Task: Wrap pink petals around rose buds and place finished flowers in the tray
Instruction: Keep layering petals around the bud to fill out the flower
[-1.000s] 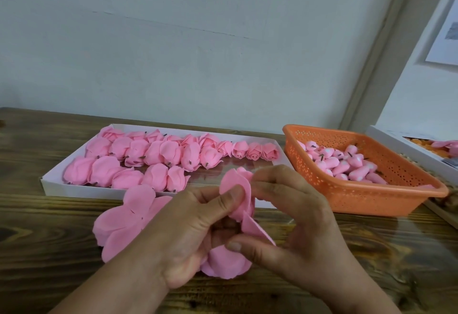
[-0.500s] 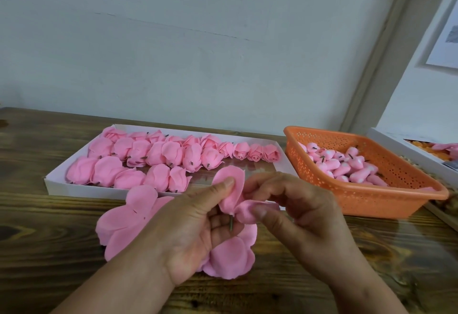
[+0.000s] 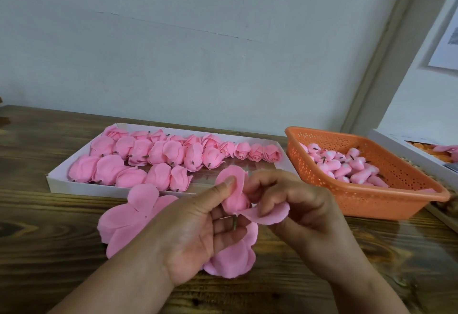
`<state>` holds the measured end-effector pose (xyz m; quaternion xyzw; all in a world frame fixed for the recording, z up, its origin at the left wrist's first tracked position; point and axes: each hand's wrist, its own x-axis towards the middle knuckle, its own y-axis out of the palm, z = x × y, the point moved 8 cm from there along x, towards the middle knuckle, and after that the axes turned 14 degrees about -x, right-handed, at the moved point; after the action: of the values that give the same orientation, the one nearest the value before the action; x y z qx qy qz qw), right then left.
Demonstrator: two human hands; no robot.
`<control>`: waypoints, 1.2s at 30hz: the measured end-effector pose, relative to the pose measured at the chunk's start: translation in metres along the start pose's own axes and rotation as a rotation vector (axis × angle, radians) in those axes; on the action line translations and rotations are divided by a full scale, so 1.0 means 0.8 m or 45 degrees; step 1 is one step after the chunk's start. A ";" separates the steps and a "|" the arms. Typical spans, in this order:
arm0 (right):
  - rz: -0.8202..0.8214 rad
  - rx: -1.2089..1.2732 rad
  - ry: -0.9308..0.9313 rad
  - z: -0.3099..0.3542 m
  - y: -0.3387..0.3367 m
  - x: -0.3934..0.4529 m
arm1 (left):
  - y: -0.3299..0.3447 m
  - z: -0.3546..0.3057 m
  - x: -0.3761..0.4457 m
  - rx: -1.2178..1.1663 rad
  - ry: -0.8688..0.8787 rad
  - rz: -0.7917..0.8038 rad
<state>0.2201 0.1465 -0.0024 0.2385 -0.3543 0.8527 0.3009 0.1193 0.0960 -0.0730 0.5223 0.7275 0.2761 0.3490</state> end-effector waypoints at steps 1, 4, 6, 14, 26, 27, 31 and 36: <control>-0.002 0.042 0.002 0.000 -0.001 0.000 | 0.000 0.001 -0.001 0.001 -0.014 0.006; 0.001 0.115 0.005 0.000 -0.001 0.000 | -0.001 0.001 -0.002 -0.004 -0.033 0.002; 0.041 0.100 -0.009 0.001 0.003 0.002 | -0.003 0.001 -0.001 -0.017 -0.036 -0.003; 0.015 -0.117 -0.107 0.010 0.007 0.003 | -0.003 0.001 0.001 -0.061 -0.021 -0.004; -0.056 -0.362 -0.023 0.005 0.004 0.001 | -0.002 -0.008 0.000 0.085 0.152 -0.038; -0.064 -0.353 -0.016 0.004 0.003 0.001 | -0.001 -0.009 -0.001 0.088 0.160 -0.025; -0.091 -0.290 0.009 0.002 0.000 0.003 | 0.001 -0.009 -0.003 0.088 0.145 -0.001; -0.099 -0.156 0.080 -0.003 -0.004 0.002 | 0.004 -0.006 -0.003 0.119 0.107 0.040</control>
<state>0.2208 0.1506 -0.0020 0.2063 -0.3866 0.8241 0.3590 0.1181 0.0942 -0.0671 0.5372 0.7453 0.2689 0.2891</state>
